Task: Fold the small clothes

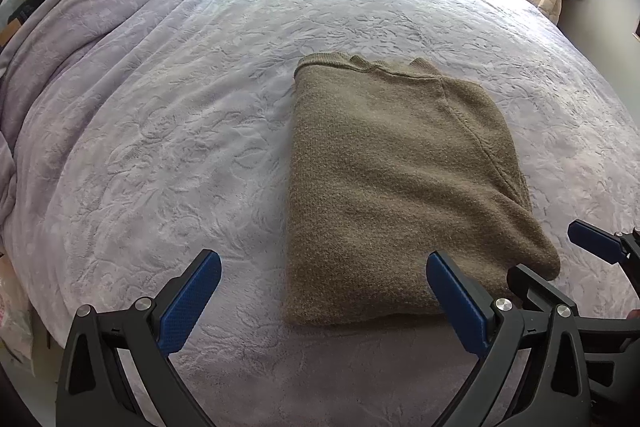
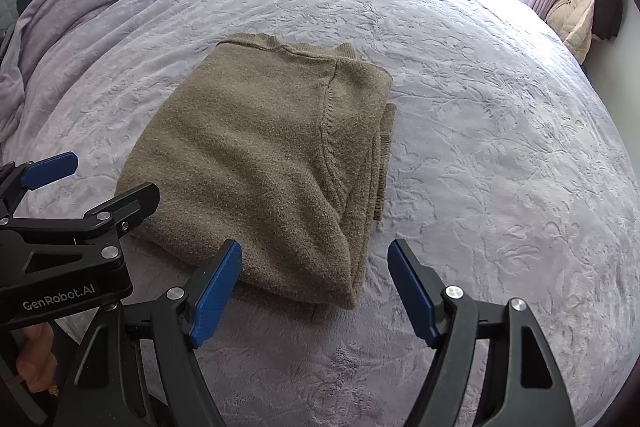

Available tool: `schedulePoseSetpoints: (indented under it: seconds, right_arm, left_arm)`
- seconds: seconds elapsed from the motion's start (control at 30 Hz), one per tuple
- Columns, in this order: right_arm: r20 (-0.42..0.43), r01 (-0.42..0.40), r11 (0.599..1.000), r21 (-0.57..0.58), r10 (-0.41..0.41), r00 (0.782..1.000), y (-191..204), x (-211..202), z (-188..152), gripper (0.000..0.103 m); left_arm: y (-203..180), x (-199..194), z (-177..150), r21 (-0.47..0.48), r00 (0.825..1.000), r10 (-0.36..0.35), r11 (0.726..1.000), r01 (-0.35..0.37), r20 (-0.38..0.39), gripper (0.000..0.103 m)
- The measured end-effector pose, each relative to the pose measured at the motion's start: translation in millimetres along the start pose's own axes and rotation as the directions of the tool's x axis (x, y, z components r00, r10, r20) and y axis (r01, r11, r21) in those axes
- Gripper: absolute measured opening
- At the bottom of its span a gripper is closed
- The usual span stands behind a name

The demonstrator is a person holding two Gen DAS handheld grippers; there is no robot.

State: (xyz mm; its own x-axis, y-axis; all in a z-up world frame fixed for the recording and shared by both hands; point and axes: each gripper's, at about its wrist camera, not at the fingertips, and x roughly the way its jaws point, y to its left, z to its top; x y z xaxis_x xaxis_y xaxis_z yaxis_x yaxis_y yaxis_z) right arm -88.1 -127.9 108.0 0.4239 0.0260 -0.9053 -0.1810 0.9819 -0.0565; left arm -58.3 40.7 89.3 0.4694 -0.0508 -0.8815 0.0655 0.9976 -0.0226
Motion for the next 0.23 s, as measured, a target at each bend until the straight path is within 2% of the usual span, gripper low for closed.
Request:
schedulePoseSetpoints:
  seconds: [0.13,0.23]
  right_arm:
    - [0.016,-0.008,1.0,0.014,0.008,1.0,-8.7,-5.9,-2.6,0.078]
    - [0.034,-0.007,0.998,0.063,0.005,0.999,-33.3,-15.1,-10.8,0.078]
  left_arm:
    - [-5.7,-3.0,2.1,-0.003,0.999,-0.036,0.999,0.036,-0.006,0.103]
    - [-29.0,-10.7,7.6,0.052,0.999,-0.052,0.997,0.051,0.01,0.103]
